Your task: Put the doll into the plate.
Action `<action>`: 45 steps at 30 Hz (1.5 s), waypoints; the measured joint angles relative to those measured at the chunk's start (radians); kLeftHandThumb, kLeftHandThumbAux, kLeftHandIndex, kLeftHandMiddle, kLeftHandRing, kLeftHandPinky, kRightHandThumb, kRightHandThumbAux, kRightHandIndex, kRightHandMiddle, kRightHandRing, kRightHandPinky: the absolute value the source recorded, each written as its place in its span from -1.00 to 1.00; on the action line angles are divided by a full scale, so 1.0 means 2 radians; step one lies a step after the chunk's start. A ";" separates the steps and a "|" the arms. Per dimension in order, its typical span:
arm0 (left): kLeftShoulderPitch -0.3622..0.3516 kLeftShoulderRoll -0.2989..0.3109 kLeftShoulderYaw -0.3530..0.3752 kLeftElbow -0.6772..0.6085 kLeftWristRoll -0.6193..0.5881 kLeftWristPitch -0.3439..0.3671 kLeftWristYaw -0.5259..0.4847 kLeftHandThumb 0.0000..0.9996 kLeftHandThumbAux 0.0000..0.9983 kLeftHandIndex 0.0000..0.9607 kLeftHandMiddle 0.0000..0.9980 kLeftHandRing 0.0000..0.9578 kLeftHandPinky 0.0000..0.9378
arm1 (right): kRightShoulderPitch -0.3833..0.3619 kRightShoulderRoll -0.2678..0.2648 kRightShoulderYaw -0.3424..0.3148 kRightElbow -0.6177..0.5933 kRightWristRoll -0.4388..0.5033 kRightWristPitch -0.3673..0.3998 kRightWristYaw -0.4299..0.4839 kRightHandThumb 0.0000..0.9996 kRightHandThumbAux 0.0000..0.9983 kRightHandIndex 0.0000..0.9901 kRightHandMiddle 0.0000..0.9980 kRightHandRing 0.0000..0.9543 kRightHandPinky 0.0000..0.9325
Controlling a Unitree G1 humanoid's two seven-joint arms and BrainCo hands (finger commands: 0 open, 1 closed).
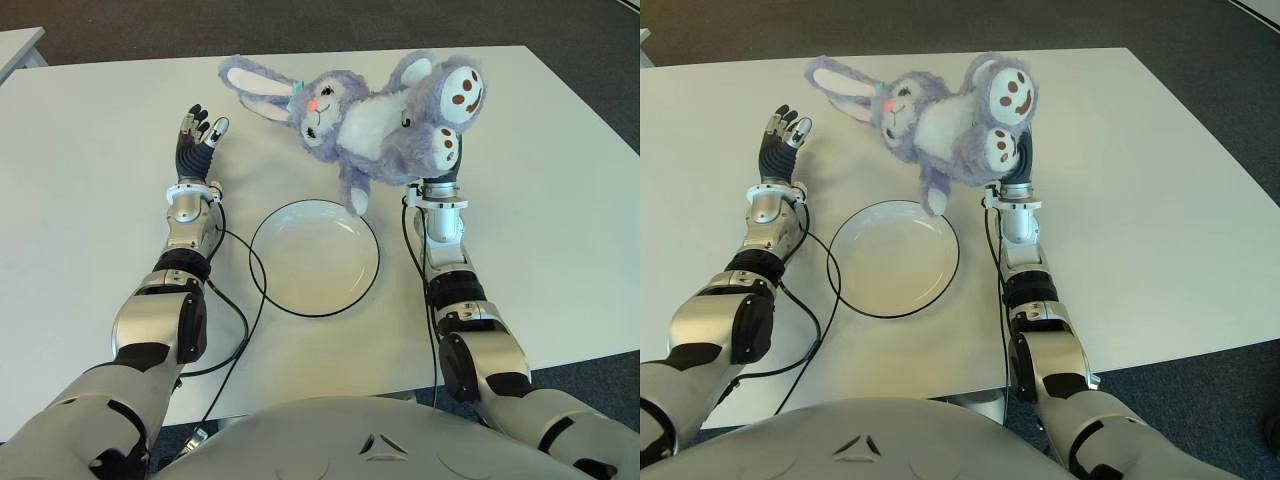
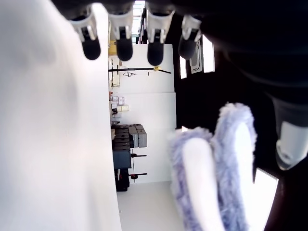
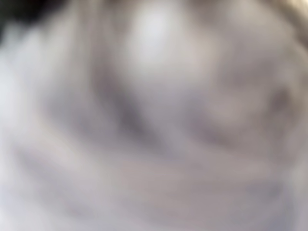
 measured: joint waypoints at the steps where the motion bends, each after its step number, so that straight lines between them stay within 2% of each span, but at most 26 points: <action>1: 0.000 0.000 0.000 0.000 0.000 0.000 0.000 -1.00 0.02 -0.96 -0.81 -0.88 -1.00 | 0.001 -0.001 0.001 -0.002 -0.006 0.000 -0.004 0.43 0.43 -0.11 0.69 0.80 0.84; 10: 0.000 0.000 0.000 0.000 0.000 0.000 0.000 -1.00 0.03 -0.96 -0.80 -0.88 -1.00 | 0.006 -0.012 0.006 -0.013 -0.069 0.002 -0.055 0.43 0.43 -0.11 0.69 0.81 0.85; 33: 0.000 0.000 0.000 0.001 0.004 0.000 0.000 -1.00 0.03 -0.95 -0.80 -0.89 -1.00 | 0.018 -0.024 0.035 -0.035 -0.073 0.013 -0.065 0.42 0.43 -0.11 0.69 0.81 0.84; 45: -0.003 0.000 0.000 0.004 0.004 0.001 0.000 -1.00 0.01 -0.97 -0.83 -0.91 -1.00 | 0.017 -0.028 0.038 -0.040 -0.117 0.010 -0.109 0.42 0.43 -0.11 0.69 0.80 0.84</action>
